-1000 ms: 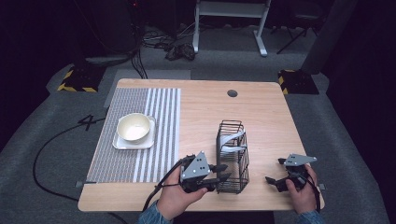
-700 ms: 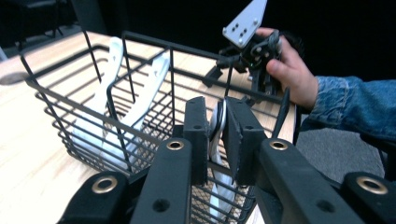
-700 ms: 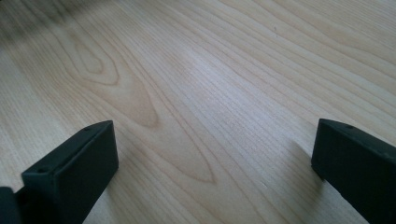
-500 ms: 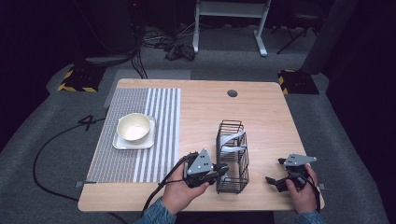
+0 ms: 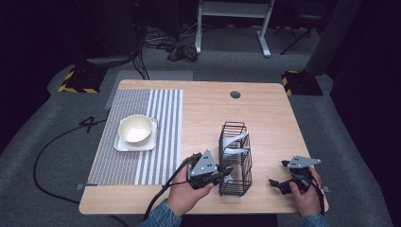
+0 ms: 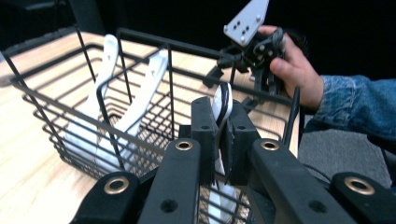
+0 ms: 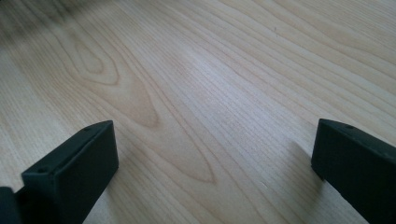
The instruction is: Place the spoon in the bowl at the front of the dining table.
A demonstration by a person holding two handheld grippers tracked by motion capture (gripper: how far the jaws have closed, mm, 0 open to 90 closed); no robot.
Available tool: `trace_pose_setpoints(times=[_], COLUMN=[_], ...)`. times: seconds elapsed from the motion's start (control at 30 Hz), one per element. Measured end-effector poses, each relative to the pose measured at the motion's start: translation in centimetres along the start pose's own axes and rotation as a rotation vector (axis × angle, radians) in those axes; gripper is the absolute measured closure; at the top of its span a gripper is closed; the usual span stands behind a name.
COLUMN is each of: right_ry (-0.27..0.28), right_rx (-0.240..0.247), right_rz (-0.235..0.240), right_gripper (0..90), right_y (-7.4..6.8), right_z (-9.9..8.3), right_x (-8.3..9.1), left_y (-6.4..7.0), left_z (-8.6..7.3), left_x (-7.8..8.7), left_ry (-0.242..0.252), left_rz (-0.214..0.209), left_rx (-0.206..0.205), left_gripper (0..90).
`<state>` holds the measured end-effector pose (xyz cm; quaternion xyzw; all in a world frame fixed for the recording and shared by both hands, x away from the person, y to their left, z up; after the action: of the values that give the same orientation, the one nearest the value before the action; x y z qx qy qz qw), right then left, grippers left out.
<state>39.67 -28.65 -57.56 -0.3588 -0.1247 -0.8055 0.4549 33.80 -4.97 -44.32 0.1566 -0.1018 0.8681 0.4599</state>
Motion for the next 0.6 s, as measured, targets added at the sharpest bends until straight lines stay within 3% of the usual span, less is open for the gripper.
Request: trace_pose_setpoints(times=[0.6], right_ry=[0.0], right_rx=[-0.001], right_rz=[0.0], right_gripper=[0.6], right_y=[0.0], right_z=[0.0], right_x=[0.0], left_y=[-0.4], left_z=[4.1], left_x=[1.2], left_ry=[0.069], left_rz=[-0.011], left_rx=[-0.009], left_gripper=[85.0])
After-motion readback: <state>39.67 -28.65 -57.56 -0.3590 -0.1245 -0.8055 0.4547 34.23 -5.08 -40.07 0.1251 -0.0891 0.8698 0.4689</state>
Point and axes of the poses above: each handheld gripper's, and its own axes: x roughly backward along the jaws, z roughly out of its top, y roughly to its right, the point moved 10 cm from there along -x, roughly forward along the jaws, and after that the axes turned 11 degrees about z, right-handed, at the moved point
